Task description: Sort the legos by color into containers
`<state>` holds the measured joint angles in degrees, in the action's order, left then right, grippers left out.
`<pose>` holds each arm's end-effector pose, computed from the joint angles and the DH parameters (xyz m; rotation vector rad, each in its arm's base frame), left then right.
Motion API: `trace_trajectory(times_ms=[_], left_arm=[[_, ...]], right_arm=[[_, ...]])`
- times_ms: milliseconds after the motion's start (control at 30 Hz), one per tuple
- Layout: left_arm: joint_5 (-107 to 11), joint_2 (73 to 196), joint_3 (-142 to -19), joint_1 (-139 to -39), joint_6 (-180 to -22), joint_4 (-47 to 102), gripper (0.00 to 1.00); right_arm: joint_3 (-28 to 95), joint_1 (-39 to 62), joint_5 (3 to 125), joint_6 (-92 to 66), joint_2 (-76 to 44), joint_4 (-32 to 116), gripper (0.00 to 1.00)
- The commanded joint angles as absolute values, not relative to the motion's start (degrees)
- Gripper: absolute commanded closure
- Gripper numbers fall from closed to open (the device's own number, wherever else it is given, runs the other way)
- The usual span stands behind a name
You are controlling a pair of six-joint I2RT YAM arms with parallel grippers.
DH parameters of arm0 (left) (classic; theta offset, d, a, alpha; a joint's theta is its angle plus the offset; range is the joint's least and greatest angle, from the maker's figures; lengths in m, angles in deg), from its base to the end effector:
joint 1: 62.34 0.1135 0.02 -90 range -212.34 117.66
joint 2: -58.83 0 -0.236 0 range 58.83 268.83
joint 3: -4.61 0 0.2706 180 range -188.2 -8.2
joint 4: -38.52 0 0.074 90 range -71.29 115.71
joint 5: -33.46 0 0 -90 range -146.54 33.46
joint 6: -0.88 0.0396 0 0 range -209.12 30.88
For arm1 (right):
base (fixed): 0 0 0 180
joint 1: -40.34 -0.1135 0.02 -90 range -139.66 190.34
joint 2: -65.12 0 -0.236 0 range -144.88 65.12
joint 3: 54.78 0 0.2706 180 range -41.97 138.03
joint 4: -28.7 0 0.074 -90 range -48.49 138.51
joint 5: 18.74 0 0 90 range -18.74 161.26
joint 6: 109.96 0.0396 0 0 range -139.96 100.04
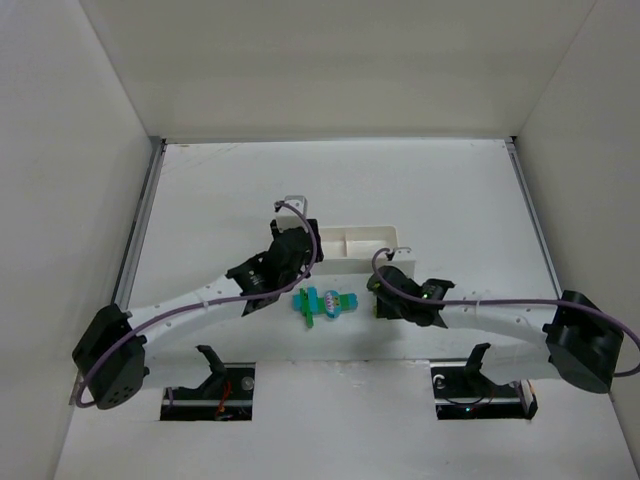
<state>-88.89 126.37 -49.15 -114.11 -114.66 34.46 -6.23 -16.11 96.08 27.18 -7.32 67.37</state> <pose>0.1992 -0.2186 0.2342 0.0382 1.8522 -0.4144 0.1503 0.1966 0.1313 -0.0693 2.5120 0.1399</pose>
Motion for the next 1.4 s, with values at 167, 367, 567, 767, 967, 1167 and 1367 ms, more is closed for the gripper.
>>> trace_trajectory(times_ms=[167, 367, 567, 767, 967, 1167, 1367], left_arm=[[-86.60, 125.98, -54.61, -109.76, -115.31, 30.18, 0.51], [-85.01, 123.43, -53.72, -109.58, -117.86, 31.51, 0.50], [-83.96, 121.40, -54.87, -110.37, -117.51, 30.63, 0.48], [-83.61, 121.93, -52.67, -110.90, -118.66, 32.03, 0.47], [-80.62, 124.04, -52.76, -108.88, -118.22, 33.88, 0.47], [-78.34, 124.39, -52.58, -106.77, -118.22, 34.41, 0.46], [-78.24, 123.43, -51.53, -105.63, -119.36, 33.27, 0.46]], right_arm=[[-3.21, -16.13, 96.57, 28.21, -5.98, 68.93, 0.56], [-5.33, -17.45, 99.82, 32.76, -6.25, 68.65, 0.57], [-5.68, -19.65, 99.65, 34.71, -5.62, 68.67, 0.58], [-5.24, -19.65, 99.74, 34.88, -10.10, 69.54, 0.65], [-4.53, -19.65, 100.18, 36.29, -11.77, 69.98, 0.65], [-3.92, -19.65, 99.91, 36.12, -15.29, 68.23, 0.72], [-1.55, -20.70, 103.42, 36.55, -8.20, 75.50, 0.81]])
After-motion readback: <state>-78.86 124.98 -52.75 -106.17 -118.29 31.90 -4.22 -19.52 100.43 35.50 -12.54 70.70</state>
